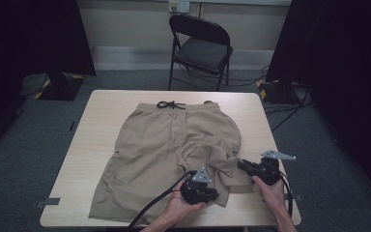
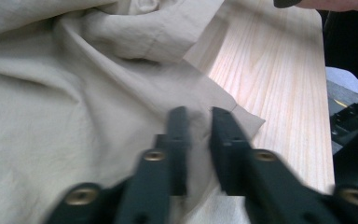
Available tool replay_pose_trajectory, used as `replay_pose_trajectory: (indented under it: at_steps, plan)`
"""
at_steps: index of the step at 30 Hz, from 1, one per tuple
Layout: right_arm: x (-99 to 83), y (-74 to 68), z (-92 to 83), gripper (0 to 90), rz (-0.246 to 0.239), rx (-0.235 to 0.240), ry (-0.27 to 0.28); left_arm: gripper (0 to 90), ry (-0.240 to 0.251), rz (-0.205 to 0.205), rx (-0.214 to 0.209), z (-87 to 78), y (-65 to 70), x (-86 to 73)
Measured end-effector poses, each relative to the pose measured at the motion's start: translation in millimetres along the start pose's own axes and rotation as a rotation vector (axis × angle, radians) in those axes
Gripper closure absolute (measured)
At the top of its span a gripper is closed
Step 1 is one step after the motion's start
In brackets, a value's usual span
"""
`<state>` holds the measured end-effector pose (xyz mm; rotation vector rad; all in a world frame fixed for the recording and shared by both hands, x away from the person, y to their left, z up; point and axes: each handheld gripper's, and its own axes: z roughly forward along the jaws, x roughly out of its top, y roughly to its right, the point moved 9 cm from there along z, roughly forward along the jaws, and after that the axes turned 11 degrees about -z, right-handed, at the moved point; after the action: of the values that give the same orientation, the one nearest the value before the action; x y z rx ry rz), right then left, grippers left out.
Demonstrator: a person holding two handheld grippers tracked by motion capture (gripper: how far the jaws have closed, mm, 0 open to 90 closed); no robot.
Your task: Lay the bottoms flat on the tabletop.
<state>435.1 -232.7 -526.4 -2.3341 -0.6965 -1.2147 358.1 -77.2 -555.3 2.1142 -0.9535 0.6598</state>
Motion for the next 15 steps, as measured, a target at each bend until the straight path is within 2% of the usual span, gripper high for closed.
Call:
replay_pose_trajectory:
  at_steps: [2,4,6,7,9,11,13,15]
  plan:
    - [0.1,-1.7,0.0,75.6,0.001,0.009,-0.001,89.0,0.000,-0.036,-0.029,-0.3,-2.4,0.6]
    - [0.1,-1.8,-0.8,74.9,-0.001,0.005,0.000,89.8,0.005,-0.038,-0.051,-3.5,-2.5,0.7]
    - [0.2,-1.9,-1.6,74.8,-0.003,0.010,0.003,89.9,0.062,-0.085,-0.126,-15.0,-0.2,7.6]
    - [0.5,-1.6,-2.0,75.4,-0.004,0.011,0.008,90.0,0.109,-0.110,-0.154,-25.4,-0.1,15.1]
    - [0.6,-2.2,-2.4,76.2,0.003,0.022,0.008,89.9,0.198,-0.152,-0.186,-48.8,-6.5,30.9]
    - [1.1,-2.7,-1.1,77.0,0.007,0.027,0.008,90.0,0.228,-0.160,-0.131,-66.9,-24.6,39.0]
    - [1.7,-3.8,0.2,77.0,0.007,0.026,0.005,90.0,0.266,-0.212,-0.109,-80.6,-45.8,42.0]
    - [2.1,-6.7,1.5,77.1,-0.002,0.031,0.003,90.0,0.277,-0.248,-0.069,-90.8,-67.8,39.2]
